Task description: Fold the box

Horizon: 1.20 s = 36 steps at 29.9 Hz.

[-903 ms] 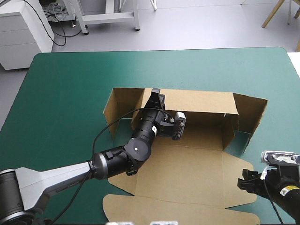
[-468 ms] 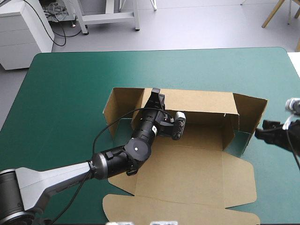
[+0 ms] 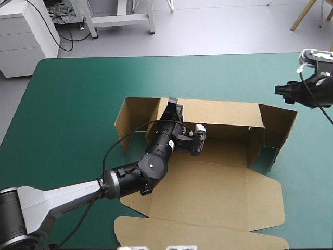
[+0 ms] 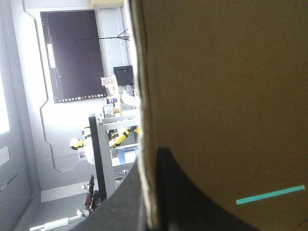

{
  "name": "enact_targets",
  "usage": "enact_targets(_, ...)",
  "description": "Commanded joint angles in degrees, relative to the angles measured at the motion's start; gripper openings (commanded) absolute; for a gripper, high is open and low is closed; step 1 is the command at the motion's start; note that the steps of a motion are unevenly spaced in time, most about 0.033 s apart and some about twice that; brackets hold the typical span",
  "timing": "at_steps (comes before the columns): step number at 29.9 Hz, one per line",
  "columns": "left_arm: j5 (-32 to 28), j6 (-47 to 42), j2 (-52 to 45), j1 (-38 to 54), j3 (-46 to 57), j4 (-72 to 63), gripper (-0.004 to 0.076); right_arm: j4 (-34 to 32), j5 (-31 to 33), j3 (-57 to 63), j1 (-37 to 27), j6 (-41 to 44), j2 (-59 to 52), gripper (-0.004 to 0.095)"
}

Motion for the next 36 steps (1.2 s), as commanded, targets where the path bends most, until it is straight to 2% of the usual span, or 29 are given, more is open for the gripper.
enact_targets(1,-0.1,-0.7,-1.9,-0.9,-1.1,2.9,-0.0010,-0.3,-0.4,-4.3,0.1,-0.2,4.9,0.0589)
enact_targets(10,0.1,-0.7,-1.9,-0.9,-1.1,2.9,-0.0010,-0.3,3.5,-4.9,0.1,-1.4,10.8,0.0589)
enact_targets(14,0.4,-1.7,-1.9,-0.9,-1.1,2.9,-0.0010,-0.3,9.4,-4.6,0.1,-3.3,10.7,0.0589)
enact_targets(17,0.4,-2.0,-1.9,-0.9,-1.1,2.9,-0.0010,0.0,9.8,-2.9,0.1,-3.9,10.0,0.0590)
enact_targets(20,0.4,-2.0,-1.9,-0.9,-1.1,2.9,-0.0010,3.4,9.8,-0.5,0.1,-4.9,8.5,0.0590)
enact_targets(24,0.4,-2.0,-1.9,-0.9,-1.1,2.9,-0.0010,7.0,9.2,4.0,0.1,-8.2,5.9,0.0590)
enact_targets(29,0.4,-2.0,-1.9,-0.9,-1.1,2.9,-0.0010,11.1,5.6,10.3,0.1,-11.4,1.7,0.0590)
enact_targets(36,0.4,-2.0,-1.9,-0.9,-1.1,2.9,-0.0010,15.1,-4.0,23.1,0.1,-20.4,-5.4,0.0575)
